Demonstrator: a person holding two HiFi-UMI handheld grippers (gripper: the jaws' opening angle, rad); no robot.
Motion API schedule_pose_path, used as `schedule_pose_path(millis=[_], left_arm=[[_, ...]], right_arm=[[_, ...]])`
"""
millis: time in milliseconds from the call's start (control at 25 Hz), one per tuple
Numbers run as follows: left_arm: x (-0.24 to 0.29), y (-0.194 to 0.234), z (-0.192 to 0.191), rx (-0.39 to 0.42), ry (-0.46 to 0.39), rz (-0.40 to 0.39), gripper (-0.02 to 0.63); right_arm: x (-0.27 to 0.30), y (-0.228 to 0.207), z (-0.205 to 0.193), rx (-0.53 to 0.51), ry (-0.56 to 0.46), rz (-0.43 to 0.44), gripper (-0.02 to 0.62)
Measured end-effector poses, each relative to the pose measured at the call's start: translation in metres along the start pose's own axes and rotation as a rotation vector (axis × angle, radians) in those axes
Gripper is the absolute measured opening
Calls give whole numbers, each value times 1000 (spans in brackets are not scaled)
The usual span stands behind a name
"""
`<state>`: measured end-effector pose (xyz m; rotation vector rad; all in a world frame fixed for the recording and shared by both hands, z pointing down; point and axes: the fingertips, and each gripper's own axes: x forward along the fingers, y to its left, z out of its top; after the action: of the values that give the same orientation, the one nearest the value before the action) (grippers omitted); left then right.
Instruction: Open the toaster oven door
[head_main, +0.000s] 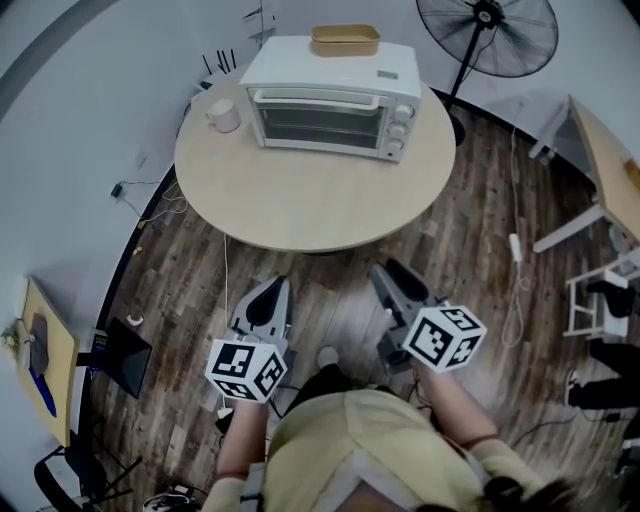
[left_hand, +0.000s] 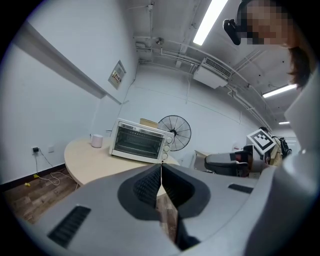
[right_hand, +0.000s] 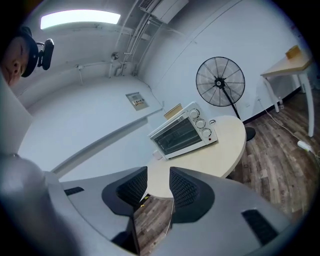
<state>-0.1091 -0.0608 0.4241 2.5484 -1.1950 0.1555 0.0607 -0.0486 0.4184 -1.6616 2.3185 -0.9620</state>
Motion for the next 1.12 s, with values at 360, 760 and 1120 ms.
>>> schedule_pose_path(millis=[360,760,1120], left_arm=[[22,46,14,15,-5,-6,2],[55,51,25,-3,-2,16,2],[98,55,55,-10,-50,100,2]], right_arm=[[44,-5,19,120,-50,-33,129],[84,-28,69,194,-88,-21,133],[127,-66,124,231,-92,1,133]])
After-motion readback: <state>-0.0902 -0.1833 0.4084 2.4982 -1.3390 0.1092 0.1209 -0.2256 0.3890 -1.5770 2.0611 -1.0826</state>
